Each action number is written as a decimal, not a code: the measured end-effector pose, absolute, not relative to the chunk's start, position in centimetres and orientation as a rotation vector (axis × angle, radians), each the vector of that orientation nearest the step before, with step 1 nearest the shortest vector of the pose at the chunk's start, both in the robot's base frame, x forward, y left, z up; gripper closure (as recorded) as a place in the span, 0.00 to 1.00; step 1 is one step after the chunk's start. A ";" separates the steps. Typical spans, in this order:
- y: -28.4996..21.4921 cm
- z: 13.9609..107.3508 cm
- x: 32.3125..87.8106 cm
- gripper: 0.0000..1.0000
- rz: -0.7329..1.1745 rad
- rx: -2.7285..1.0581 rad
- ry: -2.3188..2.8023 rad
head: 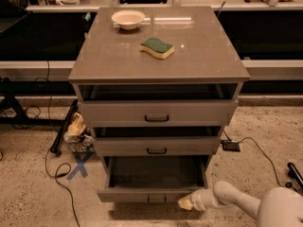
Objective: Close bottom drawer
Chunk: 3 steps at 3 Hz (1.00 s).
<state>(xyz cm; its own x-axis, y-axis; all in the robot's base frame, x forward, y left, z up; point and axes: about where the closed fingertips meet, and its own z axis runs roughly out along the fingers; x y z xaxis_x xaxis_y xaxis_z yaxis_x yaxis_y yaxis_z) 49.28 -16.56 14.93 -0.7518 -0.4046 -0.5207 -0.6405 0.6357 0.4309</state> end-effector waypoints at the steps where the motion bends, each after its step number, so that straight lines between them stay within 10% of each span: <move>1: -14.5 16.0 52.8 1.00 0.851 -0.885 2.364; 3: -13.9 15.6 53.6 1.00 0.863 -0.844 2.326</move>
Offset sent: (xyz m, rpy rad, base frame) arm 0.0356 0.0205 0.0109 0.0338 -0.1030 0.0342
